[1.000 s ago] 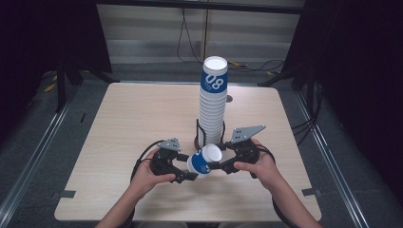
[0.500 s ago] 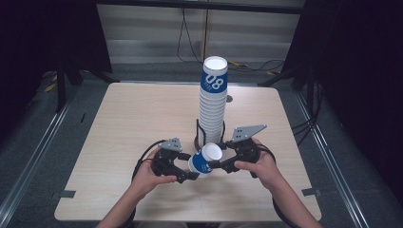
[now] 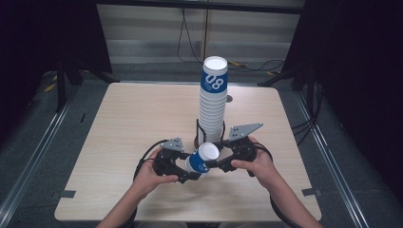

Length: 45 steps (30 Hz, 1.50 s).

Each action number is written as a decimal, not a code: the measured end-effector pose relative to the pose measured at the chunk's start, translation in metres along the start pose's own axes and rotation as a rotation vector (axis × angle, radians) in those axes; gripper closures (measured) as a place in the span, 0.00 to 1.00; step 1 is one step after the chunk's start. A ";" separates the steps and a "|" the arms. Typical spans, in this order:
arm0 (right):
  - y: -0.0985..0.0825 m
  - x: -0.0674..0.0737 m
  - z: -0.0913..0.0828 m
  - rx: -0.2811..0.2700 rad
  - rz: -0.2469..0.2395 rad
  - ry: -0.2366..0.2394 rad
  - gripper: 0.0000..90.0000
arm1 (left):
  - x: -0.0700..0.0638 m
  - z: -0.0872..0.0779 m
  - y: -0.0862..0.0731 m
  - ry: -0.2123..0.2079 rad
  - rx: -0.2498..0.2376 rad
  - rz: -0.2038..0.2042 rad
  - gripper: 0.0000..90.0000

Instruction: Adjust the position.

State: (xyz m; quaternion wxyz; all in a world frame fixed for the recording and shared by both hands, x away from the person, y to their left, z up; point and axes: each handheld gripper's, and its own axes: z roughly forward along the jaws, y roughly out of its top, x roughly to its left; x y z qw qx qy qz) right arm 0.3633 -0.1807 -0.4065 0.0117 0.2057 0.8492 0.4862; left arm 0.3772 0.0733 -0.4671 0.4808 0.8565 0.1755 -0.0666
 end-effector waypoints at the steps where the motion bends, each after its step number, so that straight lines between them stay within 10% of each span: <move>1: 0.000 0.000 0.000 -0.003 0.001 0.001 0.32 | 0.000 0.000 0.000 -0.002 -0.002 0.000 0.17; 45: -0.003 -0.002 -0.001 -0.019 0.018 0.026 0.32 | -0.002 -0.006 0.009 0.031 0.051 0.100 0.18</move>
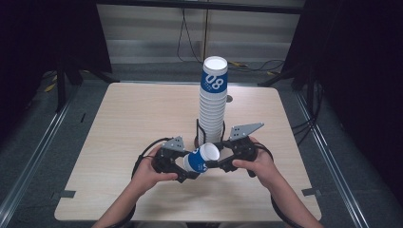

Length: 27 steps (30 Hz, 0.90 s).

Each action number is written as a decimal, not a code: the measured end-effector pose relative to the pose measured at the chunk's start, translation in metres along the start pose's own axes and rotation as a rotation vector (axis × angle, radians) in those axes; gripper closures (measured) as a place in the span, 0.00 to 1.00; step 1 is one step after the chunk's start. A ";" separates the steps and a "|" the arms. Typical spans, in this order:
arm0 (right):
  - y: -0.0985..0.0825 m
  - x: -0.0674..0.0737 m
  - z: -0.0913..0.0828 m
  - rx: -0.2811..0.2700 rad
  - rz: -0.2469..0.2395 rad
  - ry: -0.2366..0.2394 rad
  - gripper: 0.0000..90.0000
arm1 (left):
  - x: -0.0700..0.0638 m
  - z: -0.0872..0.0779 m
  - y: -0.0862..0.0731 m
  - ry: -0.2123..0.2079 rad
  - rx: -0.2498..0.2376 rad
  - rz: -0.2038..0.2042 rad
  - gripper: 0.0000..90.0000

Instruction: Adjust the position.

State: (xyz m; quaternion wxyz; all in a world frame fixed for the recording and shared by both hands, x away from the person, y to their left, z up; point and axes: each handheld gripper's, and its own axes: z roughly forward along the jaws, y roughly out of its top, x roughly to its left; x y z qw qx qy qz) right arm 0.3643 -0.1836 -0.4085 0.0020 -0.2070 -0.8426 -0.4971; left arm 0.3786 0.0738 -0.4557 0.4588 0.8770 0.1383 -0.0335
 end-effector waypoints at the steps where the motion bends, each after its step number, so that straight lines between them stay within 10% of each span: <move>1: 0.000 0.000 0.000 0.001 -0.003 0.001 0.32 | 0.000 -0.001 0.001 0.000 0.010 -0.002 0.18; 27: -0.006 0.000 -0.001 0.093 -0.057 -0.050 0.19 | 0.002 -0.014 0.014 0.033 0.228 0.055 0.20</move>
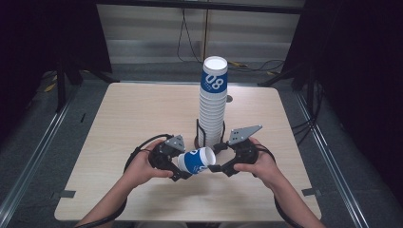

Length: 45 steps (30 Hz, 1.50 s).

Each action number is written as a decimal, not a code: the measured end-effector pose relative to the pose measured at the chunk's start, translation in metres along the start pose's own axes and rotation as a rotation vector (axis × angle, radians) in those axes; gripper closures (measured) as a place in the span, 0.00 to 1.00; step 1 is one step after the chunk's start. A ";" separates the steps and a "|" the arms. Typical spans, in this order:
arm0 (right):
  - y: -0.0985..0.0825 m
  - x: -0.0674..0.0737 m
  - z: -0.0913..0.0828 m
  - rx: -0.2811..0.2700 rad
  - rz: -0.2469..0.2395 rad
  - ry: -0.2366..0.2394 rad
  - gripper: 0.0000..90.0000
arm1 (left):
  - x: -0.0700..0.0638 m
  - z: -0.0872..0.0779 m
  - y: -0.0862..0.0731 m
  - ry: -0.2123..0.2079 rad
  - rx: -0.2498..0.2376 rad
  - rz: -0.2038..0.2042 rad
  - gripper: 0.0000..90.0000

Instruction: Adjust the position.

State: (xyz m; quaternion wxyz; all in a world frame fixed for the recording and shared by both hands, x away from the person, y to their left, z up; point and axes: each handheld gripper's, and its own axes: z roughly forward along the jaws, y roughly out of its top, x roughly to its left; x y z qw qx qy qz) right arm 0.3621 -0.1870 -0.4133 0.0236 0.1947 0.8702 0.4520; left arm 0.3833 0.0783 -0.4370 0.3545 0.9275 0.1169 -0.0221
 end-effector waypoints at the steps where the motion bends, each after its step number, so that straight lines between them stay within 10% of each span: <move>1: 0.000 0.000 0.000 0.007 -0.005 -0.001 0.19 | 0.001 0.000 0.000 -0.001 0.009 0.006 0.20; 45: 0.018 0.004 0.006 0.283 -0.099 0.018 0.17 | -0.008 0.002 0.030 0.031 0.262 0.108 0.20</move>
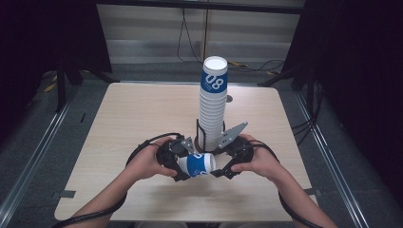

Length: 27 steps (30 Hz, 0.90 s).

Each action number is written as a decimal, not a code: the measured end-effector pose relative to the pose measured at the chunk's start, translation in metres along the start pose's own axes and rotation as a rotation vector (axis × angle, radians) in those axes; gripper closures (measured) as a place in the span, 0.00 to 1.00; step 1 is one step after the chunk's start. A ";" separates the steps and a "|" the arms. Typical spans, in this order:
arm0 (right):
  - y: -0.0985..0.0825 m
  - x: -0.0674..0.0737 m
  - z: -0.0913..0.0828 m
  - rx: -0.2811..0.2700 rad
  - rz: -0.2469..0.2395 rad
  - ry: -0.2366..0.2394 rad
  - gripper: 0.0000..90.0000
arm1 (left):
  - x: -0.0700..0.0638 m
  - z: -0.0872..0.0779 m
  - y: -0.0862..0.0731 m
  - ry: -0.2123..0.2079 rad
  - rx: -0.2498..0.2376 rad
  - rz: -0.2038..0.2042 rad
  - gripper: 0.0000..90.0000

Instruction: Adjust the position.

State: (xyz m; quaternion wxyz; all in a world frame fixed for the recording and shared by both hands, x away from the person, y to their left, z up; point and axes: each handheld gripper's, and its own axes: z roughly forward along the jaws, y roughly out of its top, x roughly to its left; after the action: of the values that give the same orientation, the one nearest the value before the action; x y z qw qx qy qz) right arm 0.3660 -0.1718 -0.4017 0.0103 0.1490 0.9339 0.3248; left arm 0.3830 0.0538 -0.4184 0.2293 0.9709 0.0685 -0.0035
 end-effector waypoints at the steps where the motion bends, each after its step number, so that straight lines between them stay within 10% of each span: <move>1: 0.001 0.000 0.000 0.003 -0.004 -0.002 0.17 | 0.000 0.000 0.000 -0.003 0.001 -0.005 0.20; 27: 0.015 0.000 0.007 0.092 -0.037 0.022 0.19 | -0.003 0.002 0.005 0.002 0.039 0.021 0.20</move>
State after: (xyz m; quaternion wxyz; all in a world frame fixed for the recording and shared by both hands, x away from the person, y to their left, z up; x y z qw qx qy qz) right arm 0.3711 -0.1561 -0.3980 -0.0008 0.1282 0.9506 0.2828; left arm 0.3804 0.0480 -0.4173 0.2104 0.9759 0.0586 -0.0013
